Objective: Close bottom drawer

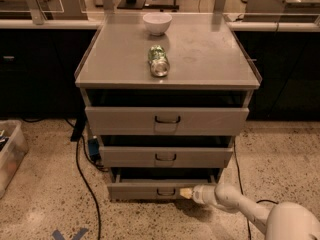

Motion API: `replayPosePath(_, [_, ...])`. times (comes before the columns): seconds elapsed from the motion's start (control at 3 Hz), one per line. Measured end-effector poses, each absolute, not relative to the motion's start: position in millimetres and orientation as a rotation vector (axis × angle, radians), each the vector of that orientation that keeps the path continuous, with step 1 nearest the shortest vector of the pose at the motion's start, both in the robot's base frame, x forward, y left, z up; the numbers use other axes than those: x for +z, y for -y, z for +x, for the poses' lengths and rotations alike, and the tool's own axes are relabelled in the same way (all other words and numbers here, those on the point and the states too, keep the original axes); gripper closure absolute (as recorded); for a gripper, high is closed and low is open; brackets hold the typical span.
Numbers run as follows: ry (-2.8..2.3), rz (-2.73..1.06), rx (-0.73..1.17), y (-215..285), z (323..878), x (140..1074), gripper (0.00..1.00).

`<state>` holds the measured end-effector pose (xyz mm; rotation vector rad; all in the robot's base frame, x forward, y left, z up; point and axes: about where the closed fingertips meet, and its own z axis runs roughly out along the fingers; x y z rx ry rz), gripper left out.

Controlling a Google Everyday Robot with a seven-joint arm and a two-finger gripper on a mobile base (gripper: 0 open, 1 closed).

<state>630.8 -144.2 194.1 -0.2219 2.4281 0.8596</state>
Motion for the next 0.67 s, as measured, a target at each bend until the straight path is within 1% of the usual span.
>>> replayPosePath(0.33, [-2.448, -0.216, 0.838, 143.4, 649.0, 182.4, 1.00])
replayPosePath(0.67, [-2.448, -0.216, 0.838, 143.4, 649.0, 182.4, 1.00])
